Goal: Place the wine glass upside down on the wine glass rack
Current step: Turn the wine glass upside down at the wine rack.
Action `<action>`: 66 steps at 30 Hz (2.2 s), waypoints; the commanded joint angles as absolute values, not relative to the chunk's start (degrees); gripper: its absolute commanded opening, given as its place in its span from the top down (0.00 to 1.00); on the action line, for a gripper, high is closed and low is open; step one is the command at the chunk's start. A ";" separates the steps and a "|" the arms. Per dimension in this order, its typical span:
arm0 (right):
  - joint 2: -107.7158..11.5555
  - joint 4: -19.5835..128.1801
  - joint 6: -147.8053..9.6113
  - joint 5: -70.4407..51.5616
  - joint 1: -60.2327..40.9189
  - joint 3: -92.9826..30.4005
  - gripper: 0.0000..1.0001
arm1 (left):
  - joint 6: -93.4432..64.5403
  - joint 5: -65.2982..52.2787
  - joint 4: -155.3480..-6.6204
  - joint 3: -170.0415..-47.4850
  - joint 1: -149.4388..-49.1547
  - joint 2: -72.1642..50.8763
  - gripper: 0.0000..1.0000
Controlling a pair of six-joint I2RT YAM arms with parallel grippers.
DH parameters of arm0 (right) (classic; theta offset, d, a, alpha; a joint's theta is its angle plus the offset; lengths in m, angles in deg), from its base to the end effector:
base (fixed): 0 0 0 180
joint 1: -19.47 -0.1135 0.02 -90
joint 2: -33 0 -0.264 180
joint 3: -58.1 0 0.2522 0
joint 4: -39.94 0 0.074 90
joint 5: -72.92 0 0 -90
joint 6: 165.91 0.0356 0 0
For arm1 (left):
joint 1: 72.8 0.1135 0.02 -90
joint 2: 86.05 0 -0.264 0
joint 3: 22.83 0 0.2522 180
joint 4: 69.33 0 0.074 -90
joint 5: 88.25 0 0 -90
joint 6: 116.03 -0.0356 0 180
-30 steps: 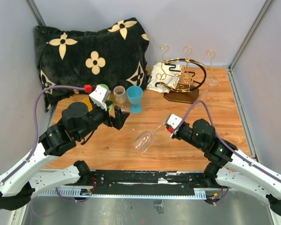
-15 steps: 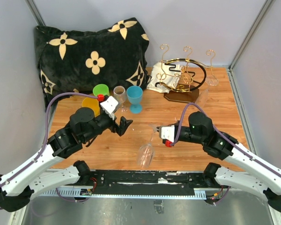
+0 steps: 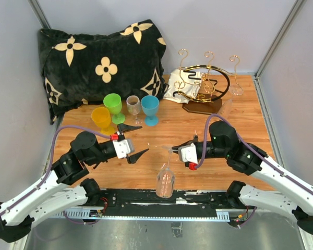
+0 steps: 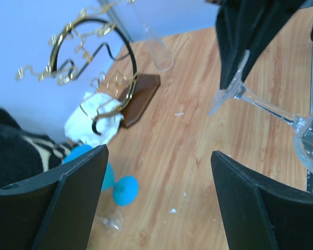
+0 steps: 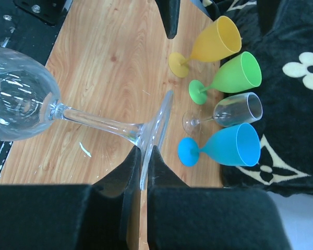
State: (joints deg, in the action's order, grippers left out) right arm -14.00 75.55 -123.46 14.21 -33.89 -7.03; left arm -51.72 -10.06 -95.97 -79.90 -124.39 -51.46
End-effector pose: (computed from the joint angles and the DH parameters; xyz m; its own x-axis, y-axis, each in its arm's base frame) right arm 0.0921 0.1548 0.3537 0.6031 -0.2457 -0.7589 -0.7946 -0.1019 -0.5985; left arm 0.0839 -0.1176 0.3519 0.3469 0.2455 -0.9052 0.8250 0.3792 0.4190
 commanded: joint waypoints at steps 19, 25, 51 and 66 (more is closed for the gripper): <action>-15.36 72.20 -125.52 20.95 -33.79 -11.27 0.99 | -69.58 -27.34 -92.58 -84.17 -124.74 -41.54 0.30; -15.16 69.99 -124.36 22.21 -33.80 -10.76 0.99 | -71.10 -27.43 -92.67 -84.27 -124.74 -40.39 0.39; -19.44 69.79 -125.07 24.11 -33.79 -12.16 0.98 | -74.22 -34.09 -92.50 -85.67 -125.71 -37.42 0.78; -17.77 68.77 -125.12 22.59 -33.79 -11.44 0.74 | -77.07 -30.73 -93.65 -85.85 -125.71 -37.95 0.99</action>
